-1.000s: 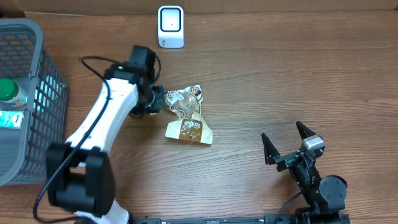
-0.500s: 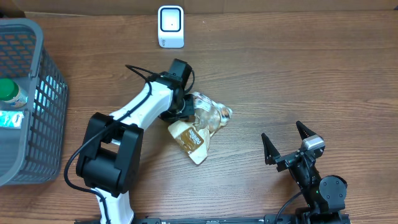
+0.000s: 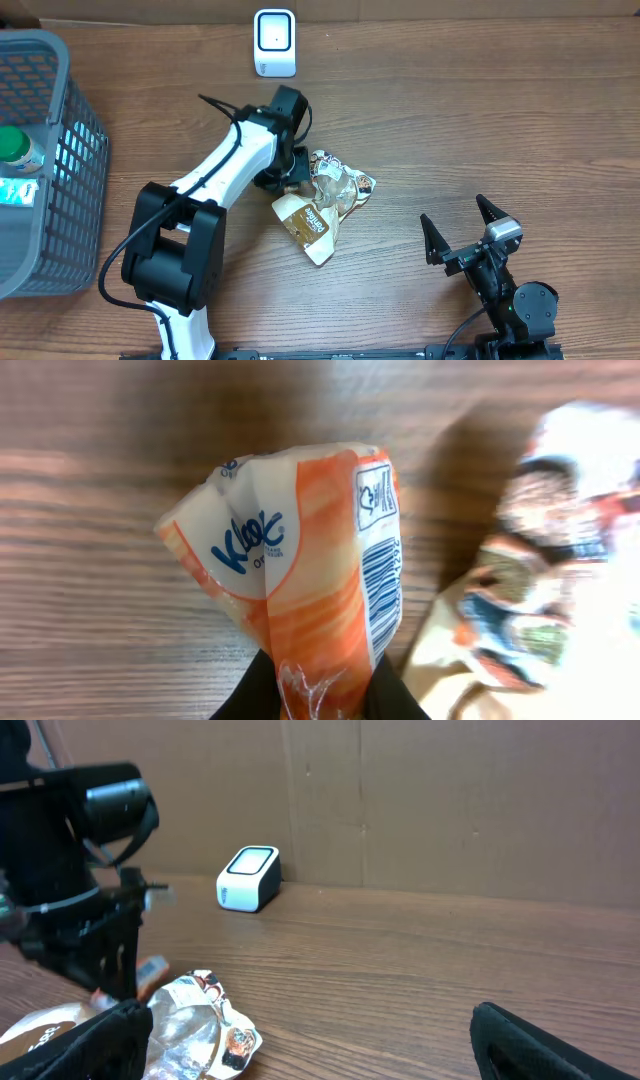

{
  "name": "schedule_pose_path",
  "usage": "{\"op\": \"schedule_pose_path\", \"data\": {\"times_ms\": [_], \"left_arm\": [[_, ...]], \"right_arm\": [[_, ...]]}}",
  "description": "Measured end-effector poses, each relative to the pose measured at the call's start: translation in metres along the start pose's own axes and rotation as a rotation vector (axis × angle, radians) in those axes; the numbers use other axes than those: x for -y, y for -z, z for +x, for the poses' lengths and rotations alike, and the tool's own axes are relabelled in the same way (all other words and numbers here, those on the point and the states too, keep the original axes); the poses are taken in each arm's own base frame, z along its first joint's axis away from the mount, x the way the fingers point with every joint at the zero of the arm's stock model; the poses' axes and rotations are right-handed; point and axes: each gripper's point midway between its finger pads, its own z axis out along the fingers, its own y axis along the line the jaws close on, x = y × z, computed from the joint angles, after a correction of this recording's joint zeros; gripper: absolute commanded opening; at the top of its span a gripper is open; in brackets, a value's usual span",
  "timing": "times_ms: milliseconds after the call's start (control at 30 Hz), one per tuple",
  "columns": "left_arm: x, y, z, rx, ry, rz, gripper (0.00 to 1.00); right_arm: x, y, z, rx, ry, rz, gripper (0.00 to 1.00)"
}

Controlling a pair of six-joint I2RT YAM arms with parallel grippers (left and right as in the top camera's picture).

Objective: Scan the item barcode
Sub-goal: 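Lift the tissue pack and hold it toward the white scanner, then drop the tissue pack beside the mushroom bag on the table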

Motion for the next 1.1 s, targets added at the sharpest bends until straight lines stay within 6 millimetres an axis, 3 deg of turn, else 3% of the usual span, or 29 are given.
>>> {"op": "schedule_pose_path", "data": {"times_ms": [100,233,333,433,567,667,767,900,1100], "left_arm": [[0.006,0.008,-0.004,0.003,-0.021,0.019,0.69],[0.005,0.015,0.004,-0.04,-0.034,0.013,0.74],[0.005,0.033,0.003,-0.055,-0.046,0.009,0.73],[0.012,0.064,-0.013,-0.015,-0.055,0.028,0.73],[0.017,0.124,-0.043,0.1,-0.069,0.065,0.76],[0.011,0.174,-0.056,0.203,-0.067,0.084,0.92],[-0.011,0.231,-0.063,0.33,-0.039,0.082,0.99],[-0.069,0.297,-0.059,0.488,0.087,0.055,0.99],[-0.18,0.341,-0.044,0.596,0.363,-0.045,1.0]], "right_arm": [[0.0,0.0,0.0,0.0,0.0,0.0,1.0],[0.0,0.0,0.0,0.0,0.0,0.0,1.0],[0.0,0.0,0.0,0.001,0.001,0.0,1.0],[0.0,0.0,0.0,0.0,0.0,0.0,1.0],[0.0,0.0,0.0,0.0,0.0,0.0,1.0],[0.0,0.0,0.0,0.0,0.0,0.0,1.0],[0.0,0.0,0.0,0.0,0.001,0.0,1.0],[0.0,0.0,0.0,0.0,0.0,0.0,1.0],[0.0,0.0,0.0,0.0,0.0,0.0,1.0]]}}
